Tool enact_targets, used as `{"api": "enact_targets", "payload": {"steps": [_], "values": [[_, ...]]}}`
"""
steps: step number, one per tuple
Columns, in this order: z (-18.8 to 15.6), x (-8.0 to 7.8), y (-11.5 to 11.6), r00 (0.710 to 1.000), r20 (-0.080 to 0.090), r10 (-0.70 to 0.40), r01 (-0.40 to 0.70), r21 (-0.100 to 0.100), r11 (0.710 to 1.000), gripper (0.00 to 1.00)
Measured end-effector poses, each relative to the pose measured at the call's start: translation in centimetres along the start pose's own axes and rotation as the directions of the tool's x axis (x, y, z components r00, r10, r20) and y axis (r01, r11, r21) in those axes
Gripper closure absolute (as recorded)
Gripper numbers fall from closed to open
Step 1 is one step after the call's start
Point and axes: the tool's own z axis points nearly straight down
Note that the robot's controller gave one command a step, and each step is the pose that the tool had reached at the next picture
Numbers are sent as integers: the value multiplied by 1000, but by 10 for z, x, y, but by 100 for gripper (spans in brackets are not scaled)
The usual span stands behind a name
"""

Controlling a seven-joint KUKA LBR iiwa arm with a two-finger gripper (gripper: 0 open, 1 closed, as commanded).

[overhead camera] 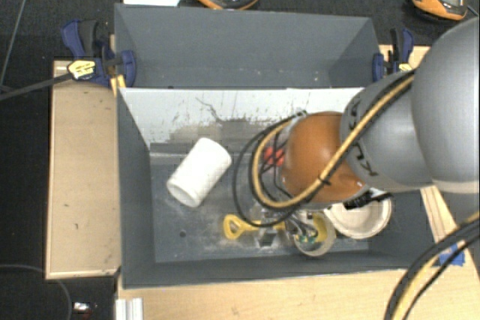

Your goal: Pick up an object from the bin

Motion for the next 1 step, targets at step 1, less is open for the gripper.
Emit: {"api": "enact_targets", "payload": {"steps": [1], "values": [[0, 0, 0, 1000, 0, 2, -2, 0, 1000, 100]]}}
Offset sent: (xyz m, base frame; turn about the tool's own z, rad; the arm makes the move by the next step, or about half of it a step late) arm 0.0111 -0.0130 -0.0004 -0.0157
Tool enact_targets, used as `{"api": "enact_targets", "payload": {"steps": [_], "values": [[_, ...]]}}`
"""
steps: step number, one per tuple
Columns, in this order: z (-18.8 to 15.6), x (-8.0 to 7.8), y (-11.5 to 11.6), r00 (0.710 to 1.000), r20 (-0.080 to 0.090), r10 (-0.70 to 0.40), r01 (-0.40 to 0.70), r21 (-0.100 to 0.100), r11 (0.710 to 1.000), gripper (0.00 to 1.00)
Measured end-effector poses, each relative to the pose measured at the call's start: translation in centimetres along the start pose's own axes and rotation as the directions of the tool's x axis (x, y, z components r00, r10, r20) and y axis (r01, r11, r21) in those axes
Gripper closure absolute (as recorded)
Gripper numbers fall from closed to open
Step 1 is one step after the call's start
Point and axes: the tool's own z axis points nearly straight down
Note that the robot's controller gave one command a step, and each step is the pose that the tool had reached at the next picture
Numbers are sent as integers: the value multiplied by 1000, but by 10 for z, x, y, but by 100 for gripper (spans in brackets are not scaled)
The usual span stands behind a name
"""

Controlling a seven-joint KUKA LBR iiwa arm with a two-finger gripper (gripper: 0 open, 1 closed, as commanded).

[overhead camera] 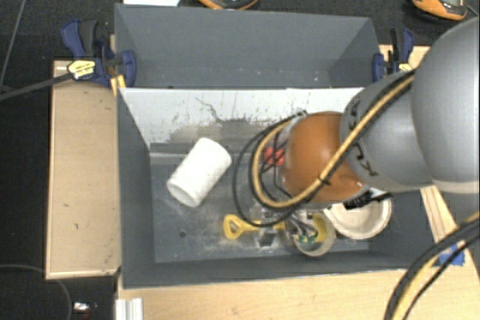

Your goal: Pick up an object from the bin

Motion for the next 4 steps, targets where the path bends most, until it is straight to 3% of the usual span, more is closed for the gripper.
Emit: {"api": "enact_targets", "payload": {"steps": [1, 2, 3, 4], "values": [[0, -5, -5, 1000, 2, -10, 10, -1, 1000, 100], [0, -11, -2, 994, 7, -109, 109, -1, 994, 100], [-63, 0, -28, 1000, 11, -8, 8, 0, 1000, 100], [-83, -1, -19, 999, -5, -34, 34, 1, 999, 100]]}}
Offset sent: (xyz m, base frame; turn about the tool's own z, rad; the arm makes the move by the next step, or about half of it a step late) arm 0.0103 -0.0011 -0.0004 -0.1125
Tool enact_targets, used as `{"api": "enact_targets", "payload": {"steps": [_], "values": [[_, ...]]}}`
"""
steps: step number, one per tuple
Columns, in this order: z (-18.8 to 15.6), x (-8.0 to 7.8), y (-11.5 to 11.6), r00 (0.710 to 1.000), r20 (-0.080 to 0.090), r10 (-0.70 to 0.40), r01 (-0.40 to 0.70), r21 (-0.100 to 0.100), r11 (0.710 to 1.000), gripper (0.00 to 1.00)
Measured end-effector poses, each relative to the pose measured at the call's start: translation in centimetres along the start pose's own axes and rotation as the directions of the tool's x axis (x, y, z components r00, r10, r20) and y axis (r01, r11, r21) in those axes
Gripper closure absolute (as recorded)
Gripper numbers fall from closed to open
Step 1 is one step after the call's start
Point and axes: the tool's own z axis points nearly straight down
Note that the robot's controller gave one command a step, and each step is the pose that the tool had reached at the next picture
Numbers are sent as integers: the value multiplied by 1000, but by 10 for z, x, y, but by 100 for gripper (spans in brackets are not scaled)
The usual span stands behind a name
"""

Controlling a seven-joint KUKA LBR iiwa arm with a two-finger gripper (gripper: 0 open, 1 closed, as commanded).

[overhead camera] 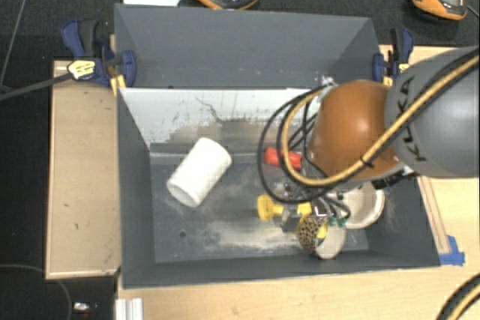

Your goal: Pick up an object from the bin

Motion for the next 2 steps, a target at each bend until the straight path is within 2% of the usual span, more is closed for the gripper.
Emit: {"api": "enact_targets", "payload": {"steps": [1, 2], "values": [[59, -32, -6, 1000, 8, 5, -5, -1, 1000, 100], [-40, -29, -2, 1000, 6, -2, 2, -2, 1000, 100]]}}
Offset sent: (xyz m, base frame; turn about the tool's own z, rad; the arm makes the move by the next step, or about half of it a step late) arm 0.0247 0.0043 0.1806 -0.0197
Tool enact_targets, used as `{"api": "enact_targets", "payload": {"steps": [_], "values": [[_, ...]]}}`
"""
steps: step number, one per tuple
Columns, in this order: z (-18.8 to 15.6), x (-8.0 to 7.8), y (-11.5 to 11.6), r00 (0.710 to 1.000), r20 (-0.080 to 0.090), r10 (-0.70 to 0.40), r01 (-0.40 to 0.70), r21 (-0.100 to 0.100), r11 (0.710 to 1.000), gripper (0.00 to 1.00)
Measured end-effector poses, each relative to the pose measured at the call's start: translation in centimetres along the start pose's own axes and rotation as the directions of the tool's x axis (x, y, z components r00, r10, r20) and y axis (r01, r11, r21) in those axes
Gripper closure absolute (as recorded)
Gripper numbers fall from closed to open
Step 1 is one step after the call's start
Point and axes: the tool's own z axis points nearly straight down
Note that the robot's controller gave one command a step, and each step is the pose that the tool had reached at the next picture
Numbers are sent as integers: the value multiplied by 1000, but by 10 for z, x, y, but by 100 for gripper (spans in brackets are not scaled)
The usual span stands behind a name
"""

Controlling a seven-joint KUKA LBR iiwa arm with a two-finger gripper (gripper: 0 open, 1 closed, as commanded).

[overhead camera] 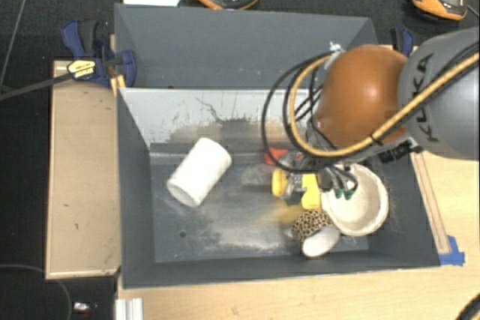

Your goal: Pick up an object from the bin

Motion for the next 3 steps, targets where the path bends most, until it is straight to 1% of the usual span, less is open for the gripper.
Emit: {"api": "enact_targets", "payload": {"steps": [1, 2, 3], "values": [[-30, -7, 0, 1000, -12, -5, 5, 1, 1000, 100], [-28, -7, -1, 1000, -11, -1, 1, 1, 1000, 100], [28, -38, 11, 998, -12, -67, 67, 0, 998, 100]]}}
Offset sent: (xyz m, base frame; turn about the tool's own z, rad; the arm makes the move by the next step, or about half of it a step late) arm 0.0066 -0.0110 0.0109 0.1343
